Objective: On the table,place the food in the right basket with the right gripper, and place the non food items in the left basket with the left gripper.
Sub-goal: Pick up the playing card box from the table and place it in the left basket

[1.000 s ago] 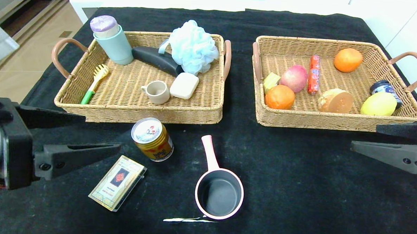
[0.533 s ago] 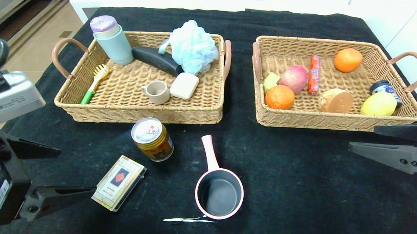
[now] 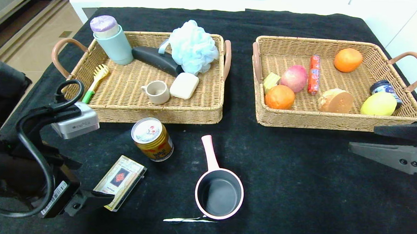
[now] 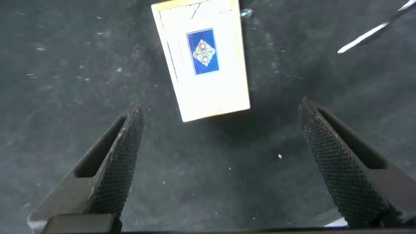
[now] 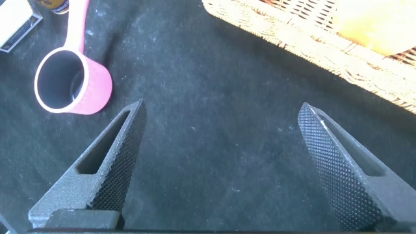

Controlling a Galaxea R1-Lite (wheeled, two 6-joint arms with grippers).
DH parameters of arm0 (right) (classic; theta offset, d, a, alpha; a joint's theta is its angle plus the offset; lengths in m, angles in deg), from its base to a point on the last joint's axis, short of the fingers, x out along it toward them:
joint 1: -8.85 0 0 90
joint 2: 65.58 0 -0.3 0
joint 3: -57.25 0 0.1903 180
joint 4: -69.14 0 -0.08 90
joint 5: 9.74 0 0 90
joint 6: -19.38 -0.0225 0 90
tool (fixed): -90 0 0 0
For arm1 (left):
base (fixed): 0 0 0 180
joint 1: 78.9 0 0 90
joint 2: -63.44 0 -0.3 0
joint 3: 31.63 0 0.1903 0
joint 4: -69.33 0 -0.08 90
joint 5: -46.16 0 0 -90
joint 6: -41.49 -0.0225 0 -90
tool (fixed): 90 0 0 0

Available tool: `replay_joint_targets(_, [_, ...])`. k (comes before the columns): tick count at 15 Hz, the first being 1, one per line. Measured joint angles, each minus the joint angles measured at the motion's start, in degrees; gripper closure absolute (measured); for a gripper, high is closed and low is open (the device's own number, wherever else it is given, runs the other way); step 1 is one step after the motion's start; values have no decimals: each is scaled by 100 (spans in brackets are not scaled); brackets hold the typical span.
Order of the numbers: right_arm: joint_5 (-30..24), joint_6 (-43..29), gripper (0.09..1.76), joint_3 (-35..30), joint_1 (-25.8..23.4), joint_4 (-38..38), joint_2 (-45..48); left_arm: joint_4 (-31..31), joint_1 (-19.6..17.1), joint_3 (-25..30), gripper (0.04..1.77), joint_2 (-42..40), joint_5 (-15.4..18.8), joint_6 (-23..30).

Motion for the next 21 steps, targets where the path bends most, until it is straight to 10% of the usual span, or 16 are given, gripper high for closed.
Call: replay_joint_targets(21, [-16,11,14,-113,107,-9,139,-1195,-152,571,9,992,-124,-273])
